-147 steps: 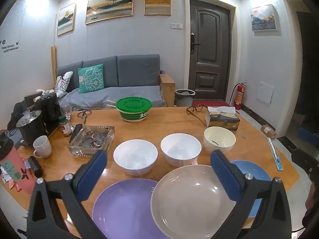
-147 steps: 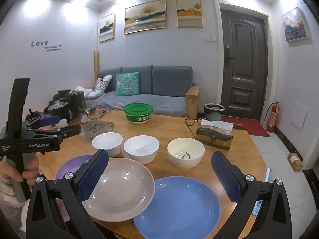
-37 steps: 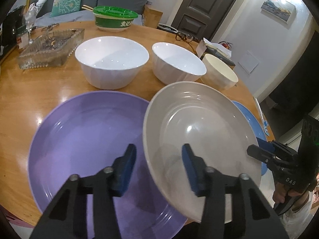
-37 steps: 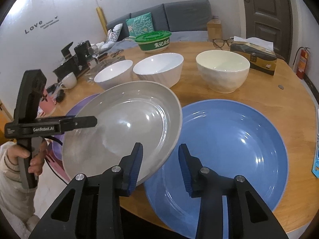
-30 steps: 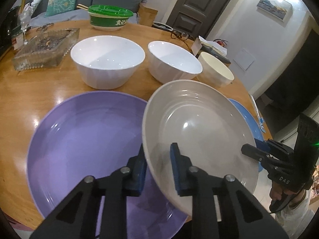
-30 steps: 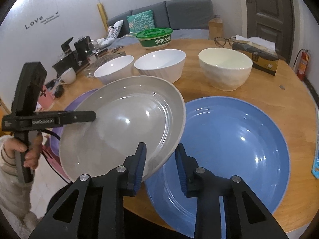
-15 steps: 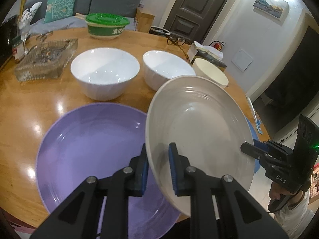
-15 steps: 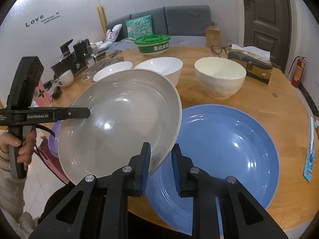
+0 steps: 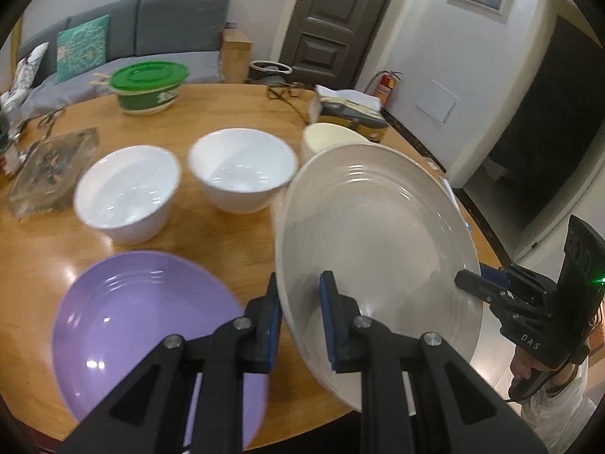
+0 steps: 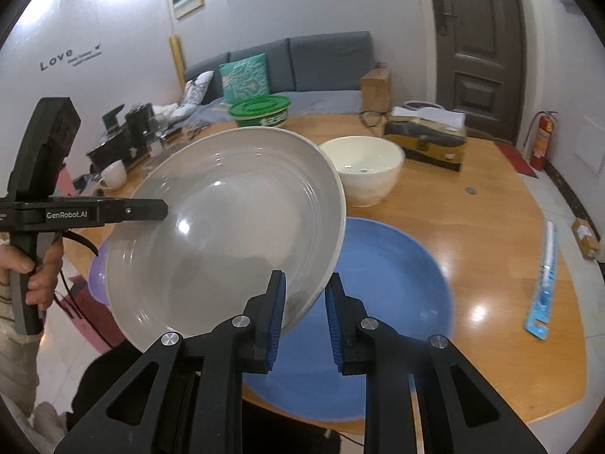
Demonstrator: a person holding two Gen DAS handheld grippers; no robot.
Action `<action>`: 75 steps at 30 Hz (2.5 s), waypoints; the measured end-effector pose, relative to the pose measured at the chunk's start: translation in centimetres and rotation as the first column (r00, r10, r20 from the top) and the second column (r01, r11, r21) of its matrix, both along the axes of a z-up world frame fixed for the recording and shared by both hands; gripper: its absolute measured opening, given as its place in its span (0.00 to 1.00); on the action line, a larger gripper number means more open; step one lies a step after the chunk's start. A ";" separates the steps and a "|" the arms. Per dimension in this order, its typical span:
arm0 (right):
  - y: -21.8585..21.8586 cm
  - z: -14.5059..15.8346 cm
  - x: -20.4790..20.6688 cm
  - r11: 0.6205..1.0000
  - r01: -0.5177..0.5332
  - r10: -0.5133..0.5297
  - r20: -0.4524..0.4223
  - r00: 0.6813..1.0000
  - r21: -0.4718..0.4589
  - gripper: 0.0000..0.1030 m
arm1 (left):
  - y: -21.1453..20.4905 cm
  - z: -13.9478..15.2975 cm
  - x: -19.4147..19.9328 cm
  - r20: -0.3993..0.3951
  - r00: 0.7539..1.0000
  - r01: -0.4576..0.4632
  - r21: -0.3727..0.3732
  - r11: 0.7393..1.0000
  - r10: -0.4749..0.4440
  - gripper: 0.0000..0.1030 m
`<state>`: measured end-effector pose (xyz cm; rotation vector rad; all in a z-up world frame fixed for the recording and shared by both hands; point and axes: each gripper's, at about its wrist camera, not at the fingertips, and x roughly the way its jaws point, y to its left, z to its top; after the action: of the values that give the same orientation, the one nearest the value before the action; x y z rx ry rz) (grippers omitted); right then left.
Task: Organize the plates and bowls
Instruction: 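Carry the beige plate with the left tool and lower it onto the blue plate, then open the left tool to release the beige plate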
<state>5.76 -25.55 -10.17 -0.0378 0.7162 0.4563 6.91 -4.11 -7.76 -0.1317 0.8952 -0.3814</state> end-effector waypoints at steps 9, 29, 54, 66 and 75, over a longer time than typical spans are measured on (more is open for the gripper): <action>-5.8 -0.7 -0.3 0.993 0.114 -0.114 0.000 0.993 0.003 0.18 | -6.5 -1.3 1.5 -0.040 0.995 0.090 0.019 0.996 -0.089 0.17; -7.3 -4.0 1.6 0.992 0.129 -0.127 -0.065 0.990 0.019 0.18 | -9.0 -4.7 3.5 -0.071 0.994 0.092 0.159 0.983 -0.081 0.20; -7.5 -4.2 1.6 0.989 0.151 -0.150 -0.066 0.986 0.008 0.23 | -8.0 -4.9 3.0 -0.055 0.996 0.075 0.159 0.984 -0.067 0.34; -6.7 -3.3 2.2 0.983 0.174 -0.178 -0.070 0.981 -0.058 0.26 | -4.3 -1.6 1.0 0.021 0.999 0.043 0.077 0.996 -0.045 0.37; -2.6 0.7 1.7 0.982 0.158 -0.159 0.007 0.987 -0.102 0.28 | 5.2 1.3 -2.1 0.118 0.989 -0.090 0.038 0.995 0.085 0.46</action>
<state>7.48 -28.15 -9.42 -0.0760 0.7374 0.2670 4.82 1.11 -6.50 -0.1076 0.7794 -0.2843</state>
